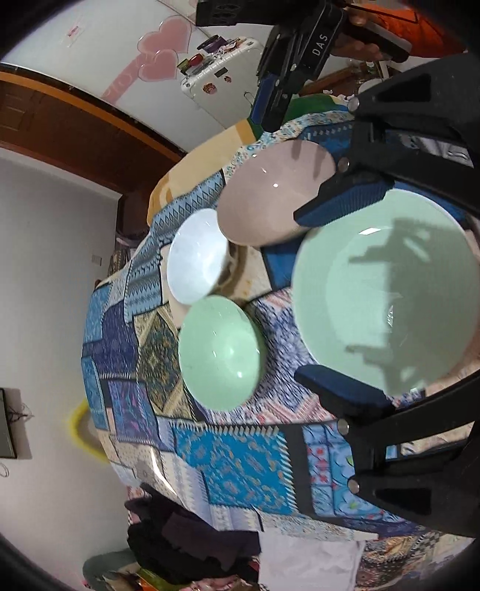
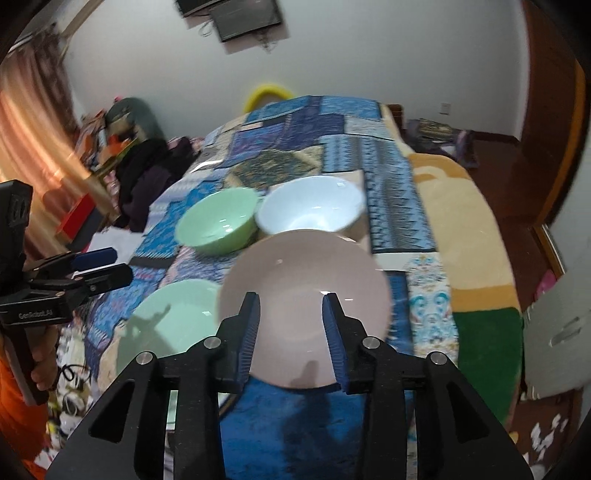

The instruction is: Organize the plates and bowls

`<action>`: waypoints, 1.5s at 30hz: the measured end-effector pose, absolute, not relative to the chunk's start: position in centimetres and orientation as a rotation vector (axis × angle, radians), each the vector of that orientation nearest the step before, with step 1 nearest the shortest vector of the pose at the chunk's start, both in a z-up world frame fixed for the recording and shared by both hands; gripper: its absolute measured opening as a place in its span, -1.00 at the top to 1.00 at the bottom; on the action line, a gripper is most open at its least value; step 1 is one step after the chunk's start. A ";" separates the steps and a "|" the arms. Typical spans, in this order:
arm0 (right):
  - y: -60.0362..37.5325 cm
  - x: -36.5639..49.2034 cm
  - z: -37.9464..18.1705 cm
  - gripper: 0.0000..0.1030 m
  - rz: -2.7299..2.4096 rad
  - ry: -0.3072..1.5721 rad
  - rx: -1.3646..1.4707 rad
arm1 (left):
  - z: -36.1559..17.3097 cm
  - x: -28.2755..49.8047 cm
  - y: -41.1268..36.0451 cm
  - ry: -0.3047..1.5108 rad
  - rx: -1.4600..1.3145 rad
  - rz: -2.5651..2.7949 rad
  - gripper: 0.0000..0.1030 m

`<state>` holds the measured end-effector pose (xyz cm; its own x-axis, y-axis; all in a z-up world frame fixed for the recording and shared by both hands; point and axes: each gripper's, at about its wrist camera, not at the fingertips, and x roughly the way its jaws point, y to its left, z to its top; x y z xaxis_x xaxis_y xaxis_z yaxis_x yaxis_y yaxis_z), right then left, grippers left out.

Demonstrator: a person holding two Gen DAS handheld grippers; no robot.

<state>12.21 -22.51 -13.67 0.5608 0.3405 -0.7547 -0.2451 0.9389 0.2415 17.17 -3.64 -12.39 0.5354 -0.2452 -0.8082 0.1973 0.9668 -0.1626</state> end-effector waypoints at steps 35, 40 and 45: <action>-26.0 14.9 -21.7 0.61 0.294 1.052 0.289 | -22.4 25.0 -12.7 1.219 0.031 -0.419 0.55; -26.1 14.9 -21.1 0.61 0.287 1.045 0.302 | -22.3 24.8 -12.6 1.228 0.027 -0.411 0.56; -26.1 14.7 -20.1 0.61 0.282 1.022 0.303 | -21.6 24.2 -12.5 1.221 0.010 -0.414 0.56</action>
<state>14.69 -26.09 -20.08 0.4930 0.3681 -0.7883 -0.0887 0.9226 0.3754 24.23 -12.49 -21.64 0.2781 -0.3038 -0.9112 0.3139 0.9253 -0.2126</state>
